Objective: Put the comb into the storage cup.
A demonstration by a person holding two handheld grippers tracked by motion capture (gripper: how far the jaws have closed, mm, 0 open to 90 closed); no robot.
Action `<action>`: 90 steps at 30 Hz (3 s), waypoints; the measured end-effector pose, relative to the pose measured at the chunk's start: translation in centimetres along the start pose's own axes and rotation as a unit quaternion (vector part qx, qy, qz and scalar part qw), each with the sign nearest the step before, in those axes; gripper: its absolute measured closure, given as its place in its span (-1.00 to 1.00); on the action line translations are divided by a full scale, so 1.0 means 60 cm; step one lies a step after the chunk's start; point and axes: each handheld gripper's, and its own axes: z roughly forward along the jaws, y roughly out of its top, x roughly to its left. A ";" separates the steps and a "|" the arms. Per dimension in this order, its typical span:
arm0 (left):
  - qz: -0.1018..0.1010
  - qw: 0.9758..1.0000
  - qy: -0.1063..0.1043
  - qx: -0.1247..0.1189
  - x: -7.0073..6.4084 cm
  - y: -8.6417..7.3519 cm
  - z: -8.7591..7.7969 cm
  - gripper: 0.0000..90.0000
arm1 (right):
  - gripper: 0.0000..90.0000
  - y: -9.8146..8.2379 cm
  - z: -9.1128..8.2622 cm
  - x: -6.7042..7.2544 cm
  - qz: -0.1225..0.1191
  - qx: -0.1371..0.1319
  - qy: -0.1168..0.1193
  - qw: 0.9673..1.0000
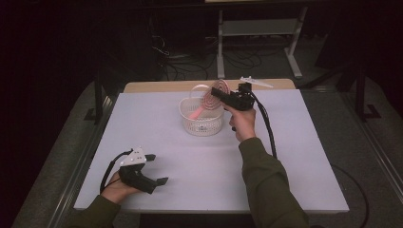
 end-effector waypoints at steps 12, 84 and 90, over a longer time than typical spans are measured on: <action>0.000 1.000 -0.001 0.000 0.000 0.000 0.000 -0.99 | 0.40 -0.012 0.011 0.000 -0.003 0.010 -0.008 1.000; -0.008 1.000 -0.001 0.007 0.002 -0.004 0.005 -0.99 | -0.42 0.002 -0.043 -0.024 -0.085 0.093 -0.083 0.989; -0.008 1.000 -0.001 0.007 0.002 -0.004 0.005 -0.99 | -0.52 0.001 -0.060 -0.020 -0.110 0.104 -0.088 0.985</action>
